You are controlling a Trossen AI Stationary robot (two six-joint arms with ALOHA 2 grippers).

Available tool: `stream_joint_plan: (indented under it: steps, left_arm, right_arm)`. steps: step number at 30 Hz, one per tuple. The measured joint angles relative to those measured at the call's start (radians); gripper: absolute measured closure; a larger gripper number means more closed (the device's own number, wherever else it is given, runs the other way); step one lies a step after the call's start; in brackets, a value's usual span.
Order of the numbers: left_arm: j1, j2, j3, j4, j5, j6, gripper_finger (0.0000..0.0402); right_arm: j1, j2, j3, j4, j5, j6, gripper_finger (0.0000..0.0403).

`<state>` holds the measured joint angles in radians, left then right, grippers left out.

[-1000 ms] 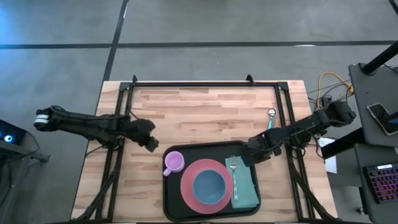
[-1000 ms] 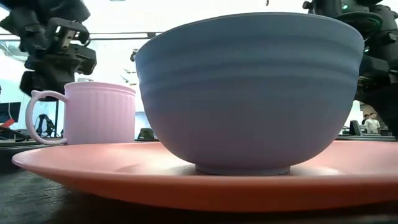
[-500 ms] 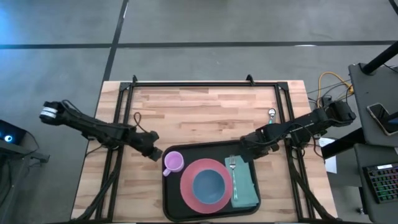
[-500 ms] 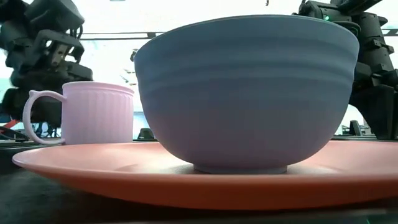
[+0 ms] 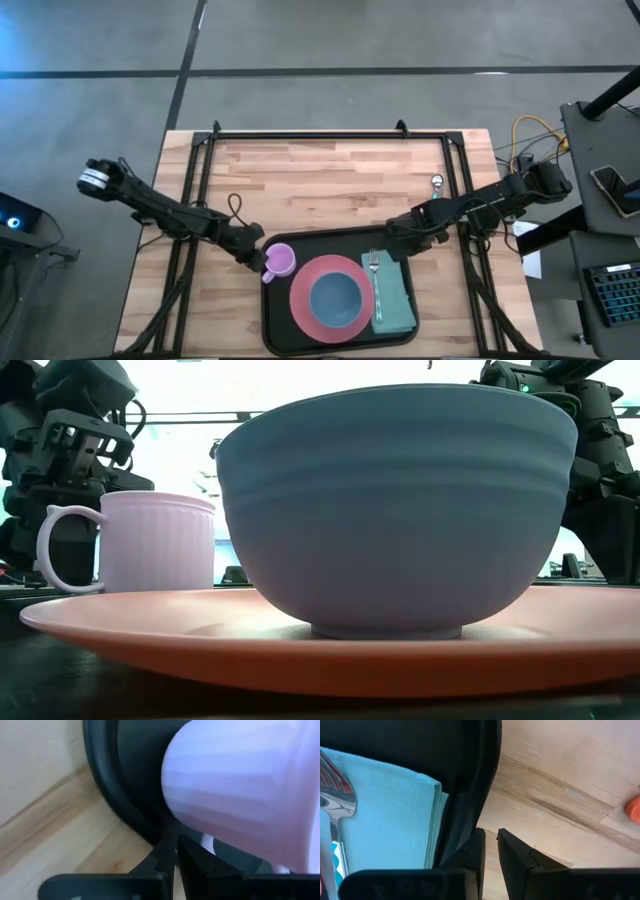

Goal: Set up tray
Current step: Adjust the black serving tray, then put the orange knife on the blue napkin to the right of the white patterned fork

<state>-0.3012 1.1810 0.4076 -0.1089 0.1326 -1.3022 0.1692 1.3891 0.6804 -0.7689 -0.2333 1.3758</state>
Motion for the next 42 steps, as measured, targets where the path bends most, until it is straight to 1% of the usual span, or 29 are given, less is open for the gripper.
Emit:
stream_joint_plan:
  steps: [6,9,15,22,32,35,38,42]
  left_arm:
    - [0.000,0.039,-0.001,0.031,-0.040,0.012,0.0398]
    - [0.003,0.050,-0.002,0.037,-0.065,0.046,0.0398]
    - [0.046,0.073,-0.009,0.038,-0.079,0.083,0.0398]
    - [0.129,0.075,-0.012,0.024,-0.098,0.168,0.0398]
    - [0.293,0.074,-0.016,0.043,-0.108,0.310,0.0398]
    - [0.315,0.045,-0.016,0.042,-0.091,0.325,0.0398]
    - [0.315,-0.011,-0.016,0.015,-0.087,0.325,0.0398]
    - [0.315,-0.127,-0.015,-0.021,-0.087,0.325,0.0398]
  right_arm:
    - [0.000,0.000,0.000,0.000,0.000,-0.004,0.0360]
    - [0.000,0.000,0.000,0.000,0.000,-0.015,0.0360]
    - [0.000,0.000,0.000,0.001,0.007,-0.018,0.0360]
    - [0.000,0.000,0.000,0.002,0.026,-0.010,0.0360]
    - [0.001,-0.002,0.000,0.012,0.077,0.012,0.0360]
    - [0.000,-0.013,0.001,0.025,0.091,0.012,0.0360]
    - [0.000,-0.025,0.009,0.021,0.119,0.012,0.0360]
    - [0.000,-0.052,0.028,0.010,0.201,0.007,0.0360]
